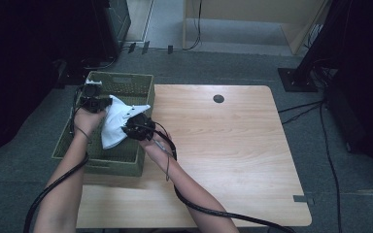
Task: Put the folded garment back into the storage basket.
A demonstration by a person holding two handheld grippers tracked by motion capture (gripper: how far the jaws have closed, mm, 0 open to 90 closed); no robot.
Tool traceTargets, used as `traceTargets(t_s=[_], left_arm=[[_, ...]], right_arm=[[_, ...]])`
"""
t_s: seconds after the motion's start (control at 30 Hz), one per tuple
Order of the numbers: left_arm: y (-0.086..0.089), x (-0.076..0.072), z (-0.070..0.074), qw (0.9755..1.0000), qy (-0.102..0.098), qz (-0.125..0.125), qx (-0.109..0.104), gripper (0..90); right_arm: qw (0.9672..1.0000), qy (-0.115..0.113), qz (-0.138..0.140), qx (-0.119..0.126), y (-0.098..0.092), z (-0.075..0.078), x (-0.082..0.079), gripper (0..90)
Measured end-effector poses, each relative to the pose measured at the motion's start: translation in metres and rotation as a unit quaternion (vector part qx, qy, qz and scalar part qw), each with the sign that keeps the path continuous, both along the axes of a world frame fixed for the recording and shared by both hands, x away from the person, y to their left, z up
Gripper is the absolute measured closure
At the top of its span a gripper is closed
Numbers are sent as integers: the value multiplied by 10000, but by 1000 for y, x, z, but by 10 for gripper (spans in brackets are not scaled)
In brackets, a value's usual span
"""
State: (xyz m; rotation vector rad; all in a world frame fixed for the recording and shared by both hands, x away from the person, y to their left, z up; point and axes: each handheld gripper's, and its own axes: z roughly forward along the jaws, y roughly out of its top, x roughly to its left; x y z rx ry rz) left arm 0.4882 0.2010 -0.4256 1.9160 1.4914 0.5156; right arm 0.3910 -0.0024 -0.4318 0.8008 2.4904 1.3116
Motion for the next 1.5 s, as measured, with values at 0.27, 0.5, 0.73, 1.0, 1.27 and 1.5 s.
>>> traceTargets(t_s=[0.27, 0.5, 0.73, 1.0, 1.27, 1.5], left_arm=[[5, 4, -12, 9998, 126, 88, 89, 870], [9, 7, -18, 9993, -67, 379, -20, 642], [10, 6, -19, 9991, -16, 378, -199, 538], [9, 4, -17, 9993, 58, 340, -159, 484], [6, 0, -22, 9989, 230, 355, -224, 428], [-4, -5, -23, 9997, 188, 147, -7, 394]], right_arm=[[10000, -29, 18, 68, -6, 3, 1, 626], [9998, -178, 63, 62, -11, 2, 0, 592], [9997, -249, 1, -34, -15, 0, 2, 568], [9998, -193, -32, -32, -19, 4, 4, 551], [9997, -239, 63, -93, -26, 6, 5, 495], [9993, -325, 166, -98, -33, 9, 3, 470]])
